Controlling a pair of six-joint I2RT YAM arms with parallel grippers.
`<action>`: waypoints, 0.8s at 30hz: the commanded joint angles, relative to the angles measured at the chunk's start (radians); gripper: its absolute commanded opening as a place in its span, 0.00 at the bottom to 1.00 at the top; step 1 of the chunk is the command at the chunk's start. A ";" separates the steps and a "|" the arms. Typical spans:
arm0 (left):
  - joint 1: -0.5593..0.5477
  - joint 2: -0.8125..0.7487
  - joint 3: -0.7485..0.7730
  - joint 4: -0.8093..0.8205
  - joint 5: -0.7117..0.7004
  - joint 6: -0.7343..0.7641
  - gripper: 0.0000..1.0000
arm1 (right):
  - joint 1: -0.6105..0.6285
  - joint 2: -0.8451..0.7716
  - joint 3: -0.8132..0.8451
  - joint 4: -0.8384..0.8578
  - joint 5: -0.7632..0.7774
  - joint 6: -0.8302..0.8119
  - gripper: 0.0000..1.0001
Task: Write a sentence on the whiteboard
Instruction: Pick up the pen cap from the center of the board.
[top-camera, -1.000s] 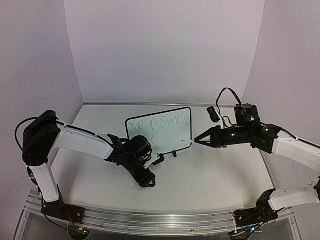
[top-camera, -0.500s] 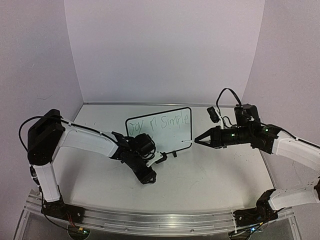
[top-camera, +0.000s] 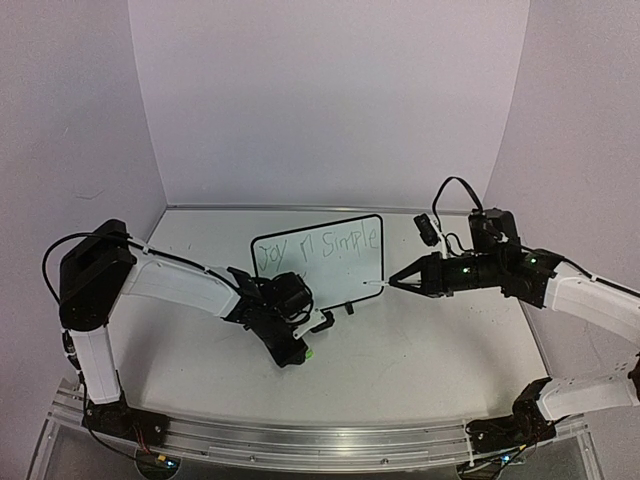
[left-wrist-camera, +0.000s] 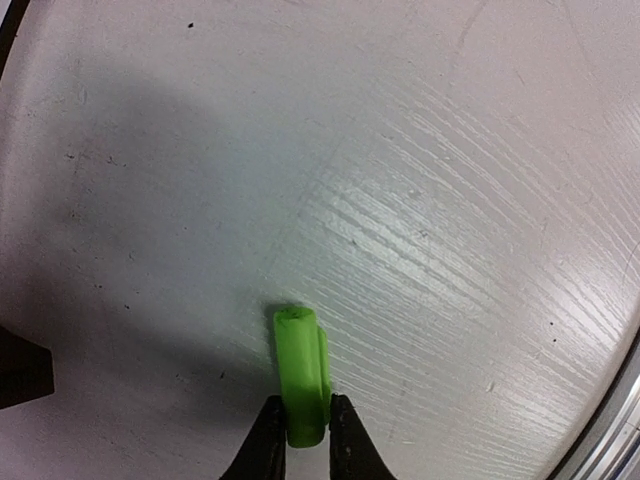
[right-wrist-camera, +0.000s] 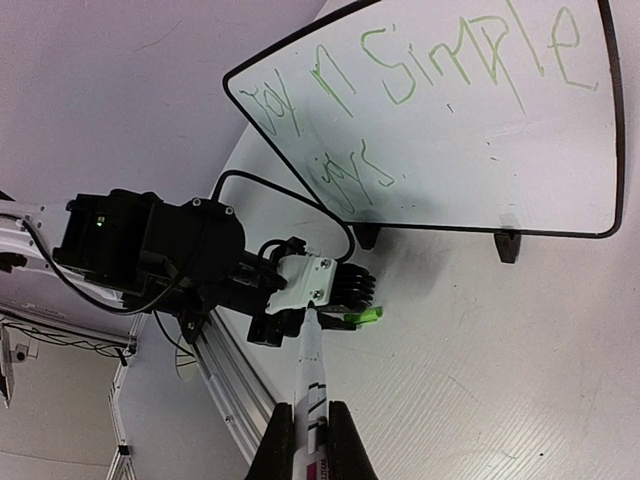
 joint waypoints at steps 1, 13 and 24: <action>-0.014 0.007 -0.012 -0.029 -0.010 0.002 0.05 | -0.003 0.006 -0.008 0.034 -0.006 0.003 0.00; -0.054 -0.229 -0.175 0.246 0.008 -0.175 0.00 | -0.012 0.114 0.007 0.021 -0.291 -0.036 0.00; -0.150 -0.405 -0.247 0.456 0.018 -0.269 0.00 | -0.011 0.295 0.146 -0.236 -0.556 -0.204 0.00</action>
